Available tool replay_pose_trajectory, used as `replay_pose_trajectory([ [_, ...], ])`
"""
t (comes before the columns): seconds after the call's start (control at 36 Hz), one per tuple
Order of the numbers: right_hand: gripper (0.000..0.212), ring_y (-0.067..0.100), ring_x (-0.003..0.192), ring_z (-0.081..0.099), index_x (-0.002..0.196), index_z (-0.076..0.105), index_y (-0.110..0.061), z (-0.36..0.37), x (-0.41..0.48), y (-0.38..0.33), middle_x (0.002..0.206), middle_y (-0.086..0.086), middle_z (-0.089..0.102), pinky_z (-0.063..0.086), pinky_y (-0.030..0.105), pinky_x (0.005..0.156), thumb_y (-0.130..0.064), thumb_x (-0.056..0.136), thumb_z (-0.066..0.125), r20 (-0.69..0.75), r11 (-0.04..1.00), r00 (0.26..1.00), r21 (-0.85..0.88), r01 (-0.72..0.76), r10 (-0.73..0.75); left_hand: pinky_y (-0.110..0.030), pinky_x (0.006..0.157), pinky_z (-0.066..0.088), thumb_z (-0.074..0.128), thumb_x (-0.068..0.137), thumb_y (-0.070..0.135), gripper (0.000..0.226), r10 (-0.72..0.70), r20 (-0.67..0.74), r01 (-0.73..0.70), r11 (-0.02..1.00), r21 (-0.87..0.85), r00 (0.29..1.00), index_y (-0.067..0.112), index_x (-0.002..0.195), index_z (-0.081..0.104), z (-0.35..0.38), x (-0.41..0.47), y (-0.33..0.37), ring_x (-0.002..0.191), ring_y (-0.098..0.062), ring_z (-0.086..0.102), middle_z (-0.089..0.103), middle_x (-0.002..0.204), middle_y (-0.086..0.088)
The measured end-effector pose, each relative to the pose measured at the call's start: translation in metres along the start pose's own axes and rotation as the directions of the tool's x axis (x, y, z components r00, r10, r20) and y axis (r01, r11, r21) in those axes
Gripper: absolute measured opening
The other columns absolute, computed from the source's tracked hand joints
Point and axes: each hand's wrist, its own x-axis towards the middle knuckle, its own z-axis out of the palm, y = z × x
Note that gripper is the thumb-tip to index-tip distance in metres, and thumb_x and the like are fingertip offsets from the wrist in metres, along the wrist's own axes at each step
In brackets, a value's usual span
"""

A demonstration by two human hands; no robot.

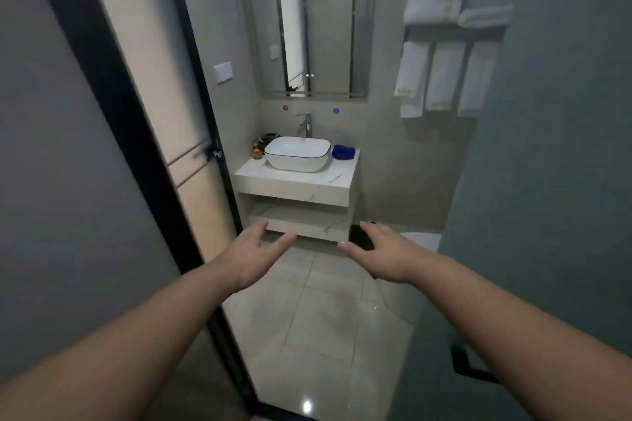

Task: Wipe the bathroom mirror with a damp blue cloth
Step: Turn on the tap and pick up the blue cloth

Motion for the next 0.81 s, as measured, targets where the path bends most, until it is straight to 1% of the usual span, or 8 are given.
replay_pose_trajectory([
  [0.08,0.108,0.024,0.159,0.029,0.168,0.022,-0.025,-0.003,0.016,0.007,0.175,0.002,0.025,0.030,0.044,0.128,-0.092,0.085,0.039,0.037,0.999,0.999,0.032,0.010,-0.011,-0.039,0.132,0.020,0.045,0.088,0.090,0.110,0.032,-0.039,-0.032,0.999,0.014,0.999,0.023,0.171,0.019,0.006,0.011,0.011,0.162,-0.018,0.023,0.021,0.177,0.002],
  [0.17,0.106,0.022,0.162,0.023,0.169,0.020,-0.024,0.006,0.036,0.012,0.177,0.001,0.019,0.024,0.043,0.130,-0.090,0.088,0.039,0.061,0.998,0.998,0.062,-0.003,-0.001,-0.035,0.129,0.018,0.043,0.094,0.082,0.100,-0.014,-0.047,0.014,1.000,0.018,0.999,0.022,0.171,0.020,0.012,0.015,0.010,0.162,-0.017,0.022,0.021,0.177,0.001],
  [0.22,0.105,0.024,0.162,0.023,0.169,0.019,-0.025,0.015,0.050,0.012,0.178,0.001,0.017,0.026,0.044,0.129,-0.089,0.089,0.039,0.085,0.995,0.996,0.097,-0.006,-0.003,-0.033,0.128,0.018,0.042,0.096,0.079,0.097,-0.027,-0.041,0.028,0.999,0.032,0.999,0.021,0.171,0.021,0.015,0.016,0.001,0.162,-0.016,0.023,0.022,0.177,0.001],
  [0.31,0.100,0.026,0.162,0.022,0.169,0.016,-0.028,0.027,0.070,0.005,0.178,0.000,0.015,0.034,0.044,0.120,-0.085,0.092,0.042,0.123,0.992,0.992,0.129,-0.008,-0.008,-0.033,0.129,0.017,0.042,0.097,0.078,0.096,-0.055,-0.022,0.057,0.996,0.072,0.998,0.021,0.170,0.022,0.011,0.023,-0.016,0.162,-0.015,0.022,0.022,0.177,0.001],
  [0.44,0.096,0.027,0.161,0.024,0.169,0.017,-0.028,0.038,0.112,-0.014,0.177,0.002,0.017,0.035,0.046,0.121,-0.081,0.094,0.045,0.115,0.998,0.993,0.052,0.025,-0.031,-0.027,0.122,0.021,0.043,0.104,0.065,0.083,-0.045,-0.039,0.048,0.995,0.091,0.998,0.016,0.169,0.025,-0.007,0.057,-0.039,0.160,-0.018,0.027,0.028,0.175,-0.004],
  [0.61,0.095,0.024,0.162,0.023,0.168,0.018,-0.029,0.042,0.161,-0.032,0.176,0.000,0.020,0.028,0.044,0.127,-0.080,0.094,0.046,0.082,1.000,0.996,0.004,-0.025,0.025,-0.041,0.128,0.025,0.035,0.095,0.082,0.095,-0.012,-0.009,0.013,0.995,0.098,1.000,0.024,0.170,0.023,-0.028,0.118,-0.076,0.161,-0.019,0.027,0.026,0.176,0.000],
  [0.67,0.095,0.023,0.161,0.026,0.168,0.020,-0.029,0.041,0.171,-0.037,0.176,-0.001,0.020,0.032,0.041,0.124,-0.082,0.093,0.045,0.075,0.997,0.995,-0.022,-0.070,0.071,-0.043,0.129,0.026,0.036,0.096,0.082,0.093,0.000,0.008,-0.001,0.993,0.119,1.000,0.027,0.170,0.021,-0.029,0.137,-0.085,0.161,-0.018,0.026,0.024,0.176,0.002],
  [0.81,0.093,0.022,0.161,0.025,0.169,0.020,-0.026,0.034,0.189,-0.044,0.176,0.001,0.022,0.026,0.040,0.128,-0.078,0.096,0.045,0.044,0.988,0.989,-0.066,-0.137,0.140,-0.045,0.132,0.023,0.033,0.095,0.085,0.096,0.068,0.100,-0.084,0.983,0.166,0.993,0.028,0.171,0.016,-0.029,0.181,-0.095,0.163,-0.016,0.020,0.018,0.178,0.005],
])
